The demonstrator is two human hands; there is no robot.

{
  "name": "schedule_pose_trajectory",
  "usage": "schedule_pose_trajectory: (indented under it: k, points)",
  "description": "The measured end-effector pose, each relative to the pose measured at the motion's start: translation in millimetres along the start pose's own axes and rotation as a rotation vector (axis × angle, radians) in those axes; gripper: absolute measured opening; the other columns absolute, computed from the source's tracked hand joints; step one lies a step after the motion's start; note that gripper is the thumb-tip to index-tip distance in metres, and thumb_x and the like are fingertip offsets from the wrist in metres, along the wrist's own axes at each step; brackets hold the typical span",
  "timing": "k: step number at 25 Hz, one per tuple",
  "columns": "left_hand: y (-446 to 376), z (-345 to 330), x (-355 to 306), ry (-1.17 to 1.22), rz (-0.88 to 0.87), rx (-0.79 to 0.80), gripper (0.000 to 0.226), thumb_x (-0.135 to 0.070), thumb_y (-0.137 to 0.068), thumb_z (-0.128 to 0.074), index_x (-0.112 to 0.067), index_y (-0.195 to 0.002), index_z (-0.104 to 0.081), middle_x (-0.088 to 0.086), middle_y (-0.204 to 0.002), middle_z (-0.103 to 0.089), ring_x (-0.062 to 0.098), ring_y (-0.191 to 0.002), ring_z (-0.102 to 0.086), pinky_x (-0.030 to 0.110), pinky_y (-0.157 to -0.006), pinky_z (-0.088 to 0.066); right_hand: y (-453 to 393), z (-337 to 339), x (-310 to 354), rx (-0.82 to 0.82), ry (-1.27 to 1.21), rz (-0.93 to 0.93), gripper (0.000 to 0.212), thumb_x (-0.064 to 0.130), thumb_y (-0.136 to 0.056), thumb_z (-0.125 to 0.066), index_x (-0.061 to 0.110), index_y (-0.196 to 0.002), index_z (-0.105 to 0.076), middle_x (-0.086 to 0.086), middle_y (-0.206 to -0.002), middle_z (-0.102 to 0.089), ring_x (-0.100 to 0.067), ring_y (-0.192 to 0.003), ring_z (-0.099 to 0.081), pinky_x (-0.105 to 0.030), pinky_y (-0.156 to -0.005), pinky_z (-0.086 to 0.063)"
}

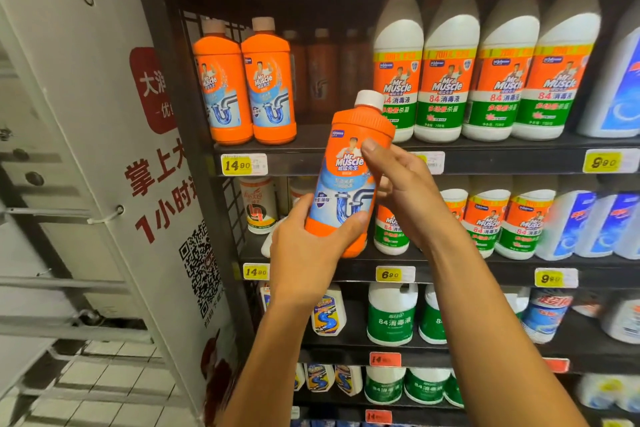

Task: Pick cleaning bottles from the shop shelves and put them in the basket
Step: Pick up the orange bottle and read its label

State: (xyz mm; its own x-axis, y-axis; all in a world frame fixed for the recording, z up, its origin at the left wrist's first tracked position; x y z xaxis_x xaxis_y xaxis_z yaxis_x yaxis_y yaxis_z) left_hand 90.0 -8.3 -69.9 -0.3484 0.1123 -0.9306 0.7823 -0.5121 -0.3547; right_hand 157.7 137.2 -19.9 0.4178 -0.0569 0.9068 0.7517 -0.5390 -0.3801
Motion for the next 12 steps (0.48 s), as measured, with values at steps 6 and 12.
schedule_pose_trajectory:
  k: [6,12]
  points:
    - [-0.9,-4.6,-4.5,-0.021,-0.021,-0.015,0.051,-0.056,-0.064,-0.082,-0.035,-0.107,-0.065,-0.020,-0.094,-0.072,0.000,-0.085,-0.069,0.023,-0.073,-0.059,-3.4,4.0,-0.7,-0.034,-0.020,-0.013,0.044,0.039,-0.086,-0.067,0.009,-0.117,-0.066,-0.012,-0.109,-0.075,-0.030,-0.102,-0.072,-0.041,-0.088,-0.058]
    - [-2.5,-6.3,-14.4,-0.156,-0.087,-0.011,0.051,-0.066,-0.059,-0.076,-0.037,-0.099,-0.063,-0.017,-0.090,-0.071,0.001,-0.079,-0.067,0.021,-0.067,-0.056,-0.5,10.1,-9.2,-0.086,-0.070,-0.060,0.054,0.040,-0.080,-0.075,0.007,-0.120,-0.064,-0.012,-0.107,-0.076,-0.028,-0.100,-0.073,-0.039,-0.084,-0.060]
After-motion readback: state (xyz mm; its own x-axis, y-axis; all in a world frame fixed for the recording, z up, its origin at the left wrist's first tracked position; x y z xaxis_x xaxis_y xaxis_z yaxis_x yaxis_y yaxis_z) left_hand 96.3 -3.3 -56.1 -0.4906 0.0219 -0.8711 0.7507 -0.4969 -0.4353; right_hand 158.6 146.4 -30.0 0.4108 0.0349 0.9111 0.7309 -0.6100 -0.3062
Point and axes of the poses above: each hand's wrist, its own y-axis away from the middle knuckle, its own z-axis out of the back of the hand, x = y × z, the point moved 7 cm from there along -y, towards the middle knuckle
